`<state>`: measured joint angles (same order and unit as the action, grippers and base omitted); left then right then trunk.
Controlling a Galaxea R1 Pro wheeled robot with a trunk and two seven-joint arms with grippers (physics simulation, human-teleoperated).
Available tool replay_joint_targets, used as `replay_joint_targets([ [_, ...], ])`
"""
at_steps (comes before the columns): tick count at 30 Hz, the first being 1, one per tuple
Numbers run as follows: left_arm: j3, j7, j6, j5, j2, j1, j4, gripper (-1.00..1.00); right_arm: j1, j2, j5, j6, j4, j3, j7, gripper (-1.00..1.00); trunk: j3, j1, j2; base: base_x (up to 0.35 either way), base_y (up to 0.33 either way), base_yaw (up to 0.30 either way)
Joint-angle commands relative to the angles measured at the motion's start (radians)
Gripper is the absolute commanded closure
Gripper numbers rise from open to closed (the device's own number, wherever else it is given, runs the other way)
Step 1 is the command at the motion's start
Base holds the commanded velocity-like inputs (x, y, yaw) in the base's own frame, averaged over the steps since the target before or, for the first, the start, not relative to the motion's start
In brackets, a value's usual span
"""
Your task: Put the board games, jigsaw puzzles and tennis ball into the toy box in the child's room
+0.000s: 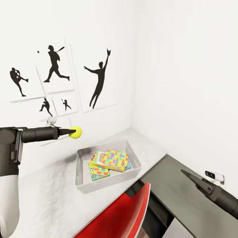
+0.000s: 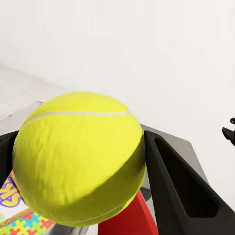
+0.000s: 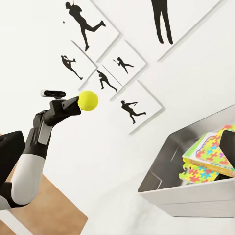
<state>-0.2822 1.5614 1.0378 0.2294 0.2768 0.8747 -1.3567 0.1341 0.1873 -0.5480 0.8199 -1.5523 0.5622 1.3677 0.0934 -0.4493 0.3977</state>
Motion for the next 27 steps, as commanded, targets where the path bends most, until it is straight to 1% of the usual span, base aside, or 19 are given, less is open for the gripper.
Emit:
replay_joint_targets([
  [1, 0.0, 0.009, 0.009, 0.01, 0.0, 0.001, -0.002, 1.0, 0.001, 0.0, -0.003, 0.008, 0.0, 0.0, 0.001, -1.0, 0.002, -0.001, 0.002, 0.0, 0.0, 0.0],
  [9, 0.012, 0.009, 0.009, 0.013, -0.001, -0.006, -0.047, 1.0, 0.001, 0.001, -0.003, 0.009, 0.001, 0.002, 0.001, -1.0, 0.002, -0.001, 0.002, 0.0, 0.0, 0.0],
  [11, 0.03, 0.009, 0.009, 0.015, -0.002, -0.007, -0.05, 1.0, 0.001, 0.002, -0.003, 0.009, 0.001, 0.003, 0.002, -1.0, 0.002, -0.001, 0.002, 0.0, 0.0, 0.0],
  [13, 0.073, 0.009, 0.009, 0.016, -0.001, -0.008, -0.053, 1.0, 0.001, 0.005, -0.003, 0.011, 0.001, 0.006, 0.002, -1.0, 0.002, -0.001, 0.002, 0.0, 0.0, 0.0],
  [14, 0.084, 0.009, 0.009, 0.017, -0.001, -0.008, -0.053, 1.0, 0.001, 0.005, -0.003, 0.011, 0.001, 0.008, 0.002, -1.0, 0.002, -0.001, 0.002, 0.0, 0.0, 0.0],
  [15, 0.103, 0.009, 0.009, 0.018, -0.001, -0.008, -0.054, 1.0, 0.001, 0.006, -0.004, 0.011, 0.001, 0.014, 0.003, -1.0, 0.002, -0.001, 0.002, 0.0, 0.0, 0.0],
  [18, 0.134, 0.009, 0.009, 0.018, -0.001, -0.009, -0.054, 1.0, 0.001, 0.007, -0.004, 0.011, 0.001, 0.027, 0.003, -1.0, 0.002, -0.001, 0.002, 0.0, 0.0, 0.0],
  [22, 0.165, 0.009, 0.009, 0.022, -0.001, -0.011, -0.054, 1.0, 0.001, 0.007, -0.003, 0.012, 0.002, 0.032, 0.004, -1.0, 0.002, -0.001, 0.002, 0.0, 0.0, 0.0],
  [23, 0.181, 0.009, 0.009, 0.03, -0.001, -0.011, -0.054, 1.0, 0.001, 0.007, -0.003, 0.012, 0.003, 0.033, 0.004, -1.0, 0.002, -0.001, 0.002, 0.0, 0.0, 0.0],
  [24, 0.188, 0.009, 0.009, 0.035, -0.001, -0.011, -0.054, 1.0, 0.001, 0.007, -0.003, 0.012, 0.003, 0.034, 0.004, -1.0, 0.002, -0.001, 0.002, 0.0, 0.0, 0.0],
  [25, 0.201, 0.009, 0.009, 0.047, -0.001, -0.013, -0.053, 1.0, 0.001, 0.007, -0.003, 0.013, 0.003, 0.034, 0.004, -1.0, 0.002, -0.001, 0.002, 0.0, 0.0, 0.0],
  [27, 0.212, 0.009, 0.009, 0.067, -0.001, -0.014, -0.053, 1.0, 0.001, 0.008, -0.004, 0.013, 0.003, 0.035, 0.004, -1.0, 0.002, -0.001, 0.002, 0.0, 0.0, 0.0],
])
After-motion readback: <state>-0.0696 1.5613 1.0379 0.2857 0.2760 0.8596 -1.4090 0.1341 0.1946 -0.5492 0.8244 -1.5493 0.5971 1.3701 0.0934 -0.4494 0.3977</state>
